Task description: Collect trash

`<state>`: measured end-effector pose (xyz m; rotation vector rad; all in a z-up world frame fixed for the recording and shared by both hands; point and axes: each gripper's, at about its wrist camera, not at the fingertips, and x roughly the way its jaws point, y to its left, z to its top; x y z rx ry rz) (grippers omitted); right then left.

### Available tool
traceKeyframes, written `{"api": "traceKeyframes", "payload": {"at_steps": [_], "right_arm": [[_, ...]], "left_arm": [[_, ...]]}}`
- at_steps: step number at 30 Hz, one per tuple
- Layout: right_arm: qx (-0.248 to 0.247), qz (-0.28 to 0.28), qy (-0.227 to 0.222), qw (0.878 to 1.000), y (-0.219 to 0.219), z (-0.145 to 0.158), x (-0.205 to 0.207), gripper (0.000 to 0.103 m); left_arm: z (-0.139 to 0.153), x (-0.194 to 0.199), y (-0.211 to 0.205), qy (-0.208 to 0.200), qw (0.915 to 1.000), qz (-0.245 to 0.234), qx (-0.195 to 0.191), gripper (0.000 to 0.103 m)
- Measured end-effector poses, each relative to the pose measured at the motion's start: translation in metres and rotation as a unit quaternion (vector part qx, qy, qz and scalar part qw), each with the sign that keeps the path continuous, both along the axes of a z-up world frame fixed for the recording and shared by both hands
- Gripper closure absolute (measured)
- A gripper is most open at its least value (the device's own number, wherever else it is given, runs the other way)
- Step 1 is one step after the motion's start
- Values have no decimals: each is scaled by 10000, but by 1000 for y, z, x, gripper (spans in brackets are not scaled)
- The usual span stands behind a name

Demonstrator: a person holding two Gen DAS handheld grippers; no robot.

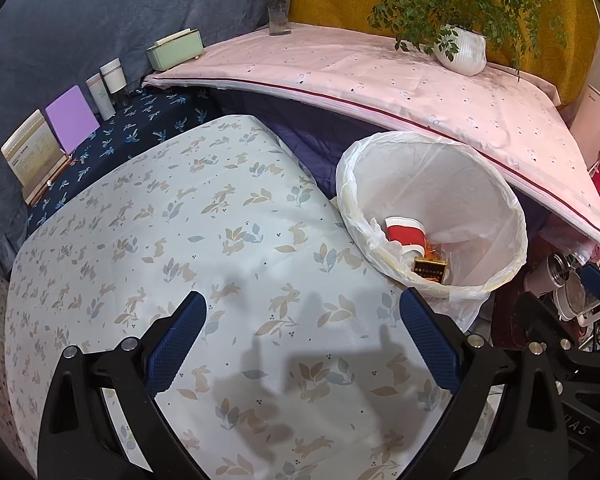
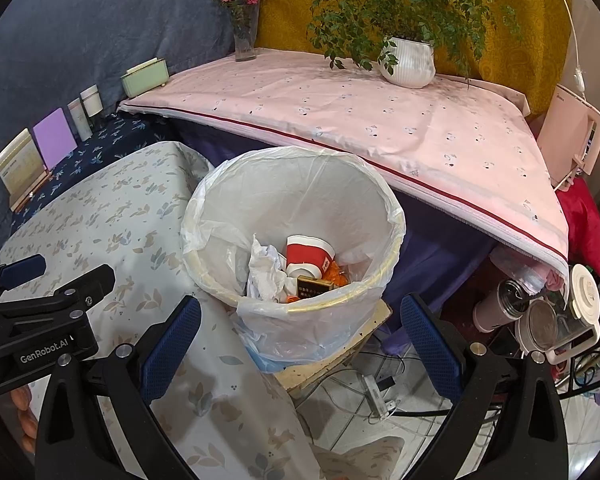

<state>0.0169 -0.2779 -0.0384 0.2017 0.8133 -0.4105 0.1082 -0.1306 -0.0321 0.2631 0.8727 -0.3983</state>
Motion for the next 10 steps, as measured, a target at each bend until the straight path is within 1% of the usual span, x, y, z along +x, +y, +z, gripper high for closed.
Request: {"api": "traceKeyframes", "payload": {"at_steps": [10], "right_arm": [[10,-4,-9,10000,0,1,0,7]], "left_arm": [[-1,0,0,3,10000,23,27,10]]}}
